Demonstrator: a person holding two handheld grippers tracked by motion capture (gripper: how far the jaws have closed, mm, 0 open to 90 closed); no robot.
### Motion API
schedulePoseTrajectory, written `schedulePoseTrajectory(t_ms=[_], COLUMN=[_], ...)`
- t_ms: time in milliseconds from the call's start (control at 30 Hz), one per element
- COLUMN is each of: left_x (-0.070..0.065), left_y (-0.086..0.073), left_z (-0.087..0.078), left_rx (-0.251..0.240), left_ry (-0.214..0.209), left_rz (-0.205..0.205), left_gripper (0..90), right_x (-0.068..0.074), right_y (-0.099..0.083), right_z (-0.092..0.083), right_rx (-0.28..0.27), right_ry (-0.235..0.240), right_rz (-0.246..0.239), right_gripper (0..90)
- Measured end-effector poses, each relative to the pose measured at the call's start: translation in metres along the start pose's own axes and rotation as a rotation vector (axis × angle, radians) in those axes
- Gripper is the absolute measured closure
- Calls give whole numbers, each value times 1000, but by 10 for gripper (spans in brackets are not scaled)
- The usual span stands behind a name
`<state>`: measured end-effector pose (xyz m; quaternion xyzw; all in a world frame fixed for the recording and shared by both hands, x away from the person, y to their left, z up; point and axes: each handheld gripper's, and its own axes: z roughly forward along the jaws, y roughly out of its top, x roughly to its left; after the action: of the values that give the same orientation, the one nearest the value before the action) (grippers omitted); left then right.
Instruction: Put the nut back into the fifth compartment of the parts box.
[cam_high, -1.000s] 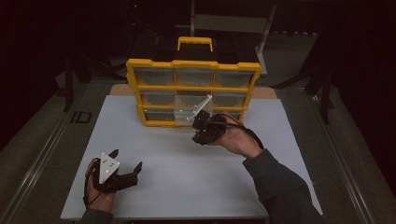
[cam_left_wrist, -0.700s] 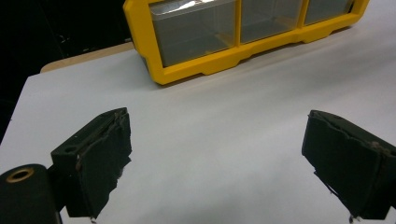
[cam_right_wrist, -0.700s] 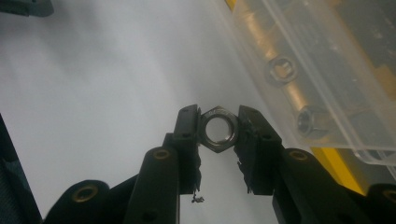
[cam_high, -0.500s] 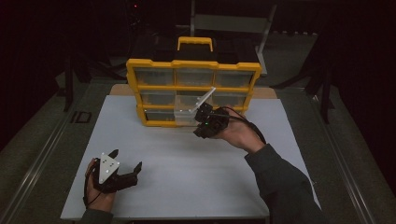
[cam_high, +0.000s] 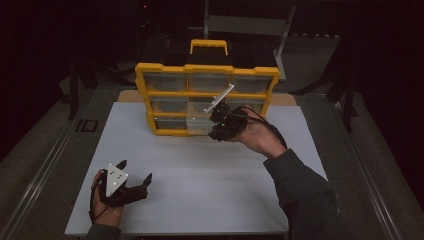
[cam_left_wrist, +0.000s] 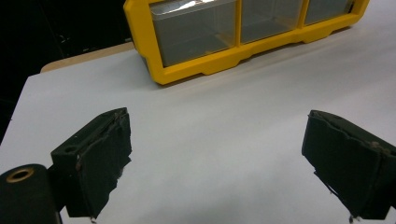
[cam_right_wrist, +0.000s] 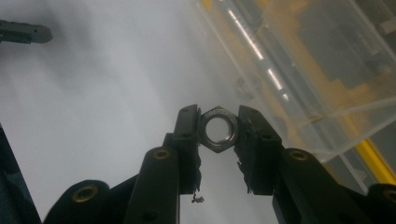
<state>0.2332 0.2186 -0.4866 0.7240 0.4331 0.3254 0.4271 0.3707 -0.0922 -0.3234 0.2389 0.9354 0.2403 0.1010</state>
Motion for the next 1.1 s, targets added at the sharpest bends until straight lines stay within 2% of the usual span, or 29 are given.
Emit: schedulePoseTrajectory(t_ms=[833,1100], left_x=[0,0], left_y=[0,0], left_z=[0,0], left_rx=[2,4], left_ry=[-1,-1], left_rz=[0,1], left_gripper=[76,76], right_x=[-21,-30], right_y=[15,21], right_z=[-18,-21], right_rx=[-12,-11], right_ry=[-52,-71], right_rz=[43,73], right_gripper=[703,703])
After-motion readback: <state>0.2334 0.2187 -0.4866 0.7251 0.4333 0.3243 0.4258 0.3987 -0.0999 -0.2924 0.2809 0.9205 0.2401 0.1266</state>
